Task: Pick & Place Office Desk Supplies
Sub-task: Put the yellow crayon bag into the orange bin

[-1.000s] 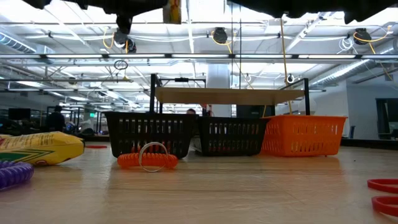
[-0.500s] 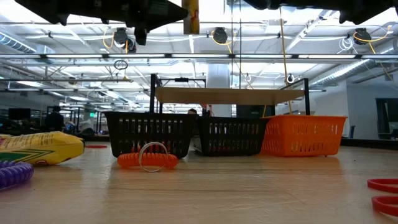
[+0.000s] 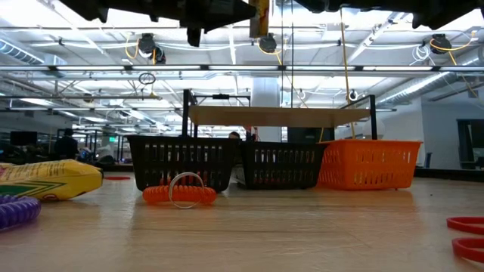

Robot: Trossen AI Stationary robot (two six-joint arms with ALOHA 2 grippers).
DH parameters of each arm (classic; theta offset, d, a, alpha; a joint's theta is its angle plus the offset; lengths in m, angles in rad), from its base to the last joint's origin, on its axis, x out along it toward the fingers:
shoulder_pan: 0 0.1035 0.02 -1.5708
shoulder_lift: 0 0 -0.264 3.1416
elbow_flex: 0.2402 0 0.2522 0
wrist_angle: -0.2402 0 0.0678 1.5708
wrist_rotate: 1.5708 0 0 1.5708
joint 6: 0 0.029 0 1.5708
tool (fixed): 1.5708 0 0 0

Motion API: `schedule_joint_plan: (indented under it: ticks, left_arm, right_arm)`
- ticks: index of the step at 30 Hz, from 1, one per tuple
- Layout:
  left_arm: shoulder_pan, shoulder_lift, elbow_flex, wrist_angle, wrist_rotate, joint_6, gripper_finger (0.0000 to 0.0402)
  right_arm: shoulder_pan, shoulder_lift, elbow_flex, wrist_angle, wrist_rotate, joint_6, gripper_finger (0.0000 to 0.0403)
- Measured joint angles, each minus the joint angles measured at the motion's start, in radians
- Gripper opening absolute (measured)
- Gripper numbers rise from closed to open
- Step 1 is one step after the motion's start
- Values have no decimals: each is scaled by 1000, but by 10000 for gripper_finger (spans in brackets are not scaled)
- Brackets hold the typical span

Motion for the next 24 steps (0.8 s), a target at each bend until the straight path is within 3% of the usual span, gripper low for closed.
schedule_joint_plan:
  ticks: [15,24]
  left_arm:
    - [25,0,2,-22,3,-8,0]
    - [34,6,2,-15,98,-4,0]
  right_arm:
    - [0,0,0,7,0,15,219]
    - [-7,0,0,9,3,27,219]
